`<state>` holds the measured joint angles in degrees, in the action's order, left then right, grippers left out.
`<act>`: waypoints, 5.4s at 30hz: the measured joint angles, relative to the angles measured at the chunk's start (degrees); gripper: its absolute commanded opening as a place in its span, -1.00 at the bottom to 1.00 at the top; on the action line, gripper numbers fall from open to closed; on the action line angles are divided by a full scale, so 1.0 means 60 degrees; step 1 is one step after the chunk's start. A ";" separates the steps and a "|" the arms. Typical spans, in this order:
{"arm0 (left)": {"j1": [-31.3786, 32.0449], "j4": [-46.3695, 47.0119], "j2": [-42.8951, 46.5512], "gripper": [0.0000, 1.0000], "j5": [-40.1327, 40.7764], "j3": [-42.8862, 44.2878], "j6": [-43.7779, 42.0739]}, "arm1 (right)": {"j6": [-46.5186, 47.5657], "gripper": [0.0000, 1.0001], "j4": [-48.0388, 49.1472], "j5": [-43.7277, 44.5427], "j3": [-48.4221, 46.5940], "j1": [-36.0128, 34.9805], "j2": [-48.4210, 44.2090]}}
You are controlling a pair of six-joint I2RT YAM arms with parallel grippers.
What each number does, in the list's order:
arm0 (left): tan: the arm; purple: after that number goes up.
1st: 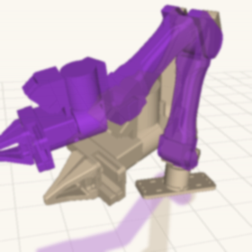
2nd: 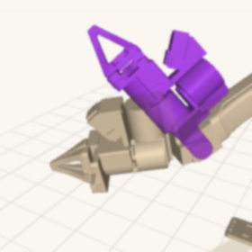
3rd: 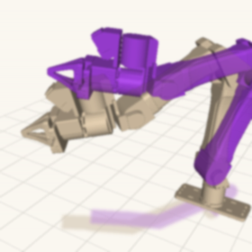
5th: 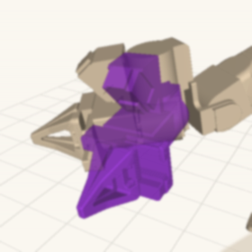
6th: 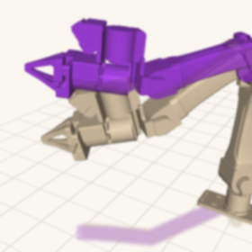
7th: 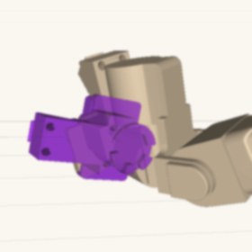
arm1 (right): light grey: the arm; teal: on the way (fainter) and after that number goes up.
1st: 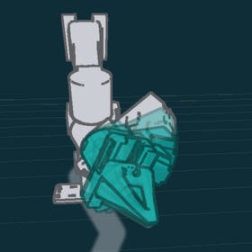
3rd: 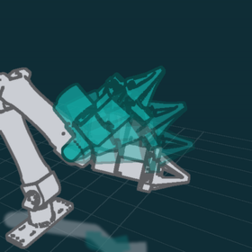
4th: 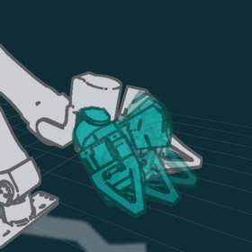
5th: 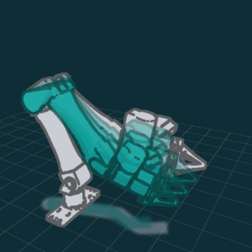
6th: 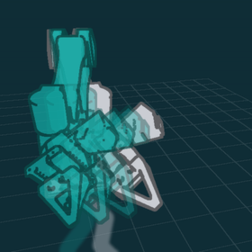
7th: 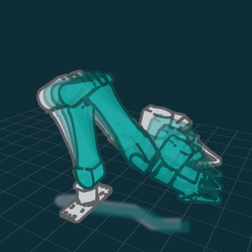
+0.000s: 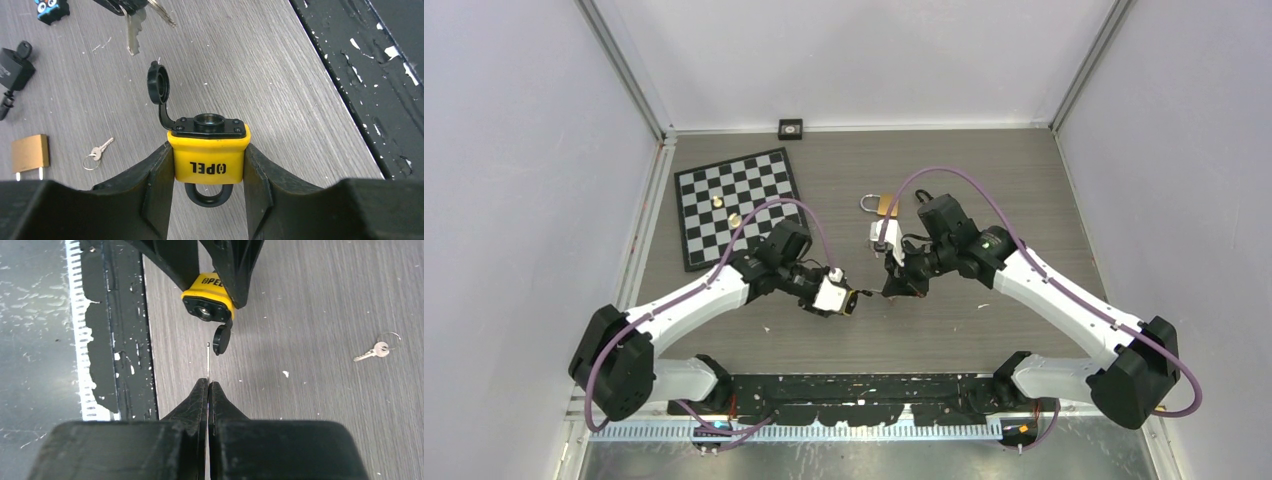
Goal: Unlock with the key
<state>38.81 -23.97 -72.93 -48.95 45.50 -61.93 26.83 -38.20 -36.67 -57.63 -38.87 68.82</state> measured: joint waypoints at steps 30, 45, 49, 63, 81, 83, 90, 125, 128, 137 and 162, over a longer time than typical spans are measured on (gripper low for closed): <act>-0.0240 0.2138 0.1235 -1.00 -0.0095 -0.1428 -0.0499 | 0.0277 -0.99 -0.0809 -0.1009 -0.0171 -0.0827 0.0415; -0.0244 0.2131 0.1115 -1.00 -0.0259 -0.1424 -0.0346 | -0.0543 -0.99 -0.0401 -0.0036 -0.0474 -0.1115 0.0958; -0.0240 0.2062 0.1027 -1.00 -0.0372 -0.1406 -0.0142 | -0.0554 -0.99 -0.0324 0.0499 -0.0477 -0.1246 0.0976; -0.0969 0.1668 0.0186 -1.00 -0.2714 -0.1115 0.1202 | 0.1104 -0.99 -0.0280 0.3399 -0.0477 -0.2969 0.0382; -0.1096 0.0980 -0.0681 -1.00 -0.3206 -0.0463 0.1432 | 0.2313 -0.99 -0.0681 0.6437 -0.0761 -0.4980 0.0543; -0.1096 0.0783 -0.0834 -1.00 -0.3198 -0.0295 0.1435 | 0.2452 -0.99 -0.0630 0.6870 -0.0812 -0.5224 0.0641; -0.1100 0.0186 -0.1133 -1.00 -0.3115 0.0157 0.1676 | 0.2896 -0.99 -0.0463 0.8309 -0.0812 -0.5912 0.1151; -0.1155 -0.0688 -0.1668 -1.00 -0.2878 0.0831 0.2929 | 0.3778 -0.99 0.0510 1.0287 -0.0353 -0.6655 0.1494; -0.1155 -0.0656 -0.1668 -1.00 -0.2838 0.0831 0.3038 | 0.3803 -0.99 0.0554 1.0316 -0.0321 -0.6703 0.1494; -0.1158 -0.0557 -0.1668 -1.00 -0.2663 0.0831 0.3279 | 0.3956 -0.99 0.0670 1.0571 -0.0251 -0.6776 0.1661; -0.1359 0.0000 -0.2040 -1.00 -0.2543 0.0831 0.4721 | 0.4597 -0.99 0.2109 1.1843 0.0688 -0.7074 0.1792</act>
<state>30.65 -23.97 -85.17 -64.20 50.48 -33.61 54.41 -25.54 34.39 -53.49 -81.32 79.57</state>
